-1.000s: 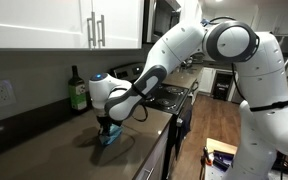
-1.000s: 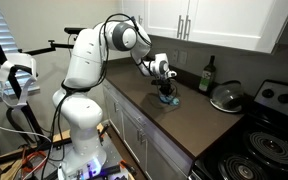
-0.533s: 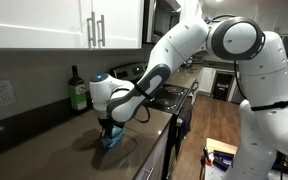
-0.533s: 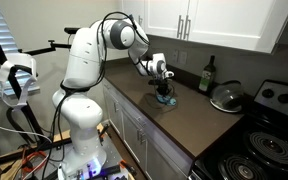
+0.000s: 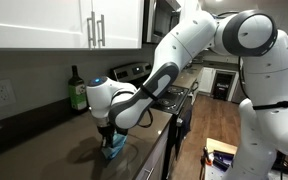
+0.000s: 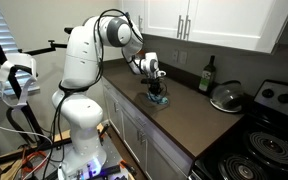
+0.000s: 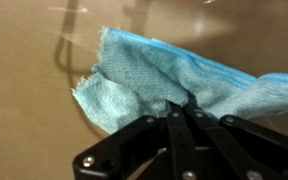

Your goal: Use the towel to wipe the counter

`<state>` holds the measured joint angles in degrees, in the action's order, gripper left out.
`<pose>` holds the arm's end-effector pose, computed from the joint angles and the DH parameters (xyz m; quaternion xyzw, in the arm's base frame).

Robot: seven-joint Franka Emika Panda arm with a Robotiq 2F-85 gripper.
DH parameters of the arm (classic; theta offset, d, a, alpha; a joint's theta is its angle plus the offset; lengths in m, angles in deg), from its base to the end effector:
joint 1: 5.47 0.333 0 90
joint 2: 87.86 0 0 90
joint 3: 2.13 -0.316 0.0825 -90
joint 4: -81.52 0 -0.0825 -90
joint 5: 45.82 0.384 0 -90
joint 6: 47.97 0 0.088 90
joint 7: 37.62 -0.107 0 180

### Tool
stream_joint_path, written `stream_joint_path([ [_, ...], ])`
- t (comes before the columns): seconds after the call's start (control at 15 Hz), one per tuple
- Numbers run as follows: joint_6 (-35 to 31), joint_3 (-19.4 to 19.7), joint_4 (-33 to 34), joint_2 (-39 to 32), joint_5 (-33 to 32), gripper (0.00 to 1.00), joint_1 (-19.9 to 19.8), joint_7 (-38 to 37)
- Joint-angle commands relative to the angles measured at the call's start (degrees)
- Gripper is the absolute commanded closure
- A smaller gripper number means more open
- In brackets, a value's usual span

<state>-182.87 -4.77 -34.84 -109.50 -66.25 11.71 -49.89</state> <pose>0.5608 0.1964 0.2553 0.9745 0.1917 0.0069 0.1164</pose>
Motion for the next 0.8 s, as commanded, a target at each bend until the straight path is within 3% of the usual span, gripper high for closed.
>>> stream_joint_path([
  [0.0, 0.42, -2.60, -2.57, 0.67, 0.35, 0.97, 0.66, 0.50],
  [0.73, 0.98, -7.85, -0.68, -0.71, 0.94, 0.97, 3.30, 2.48],
])
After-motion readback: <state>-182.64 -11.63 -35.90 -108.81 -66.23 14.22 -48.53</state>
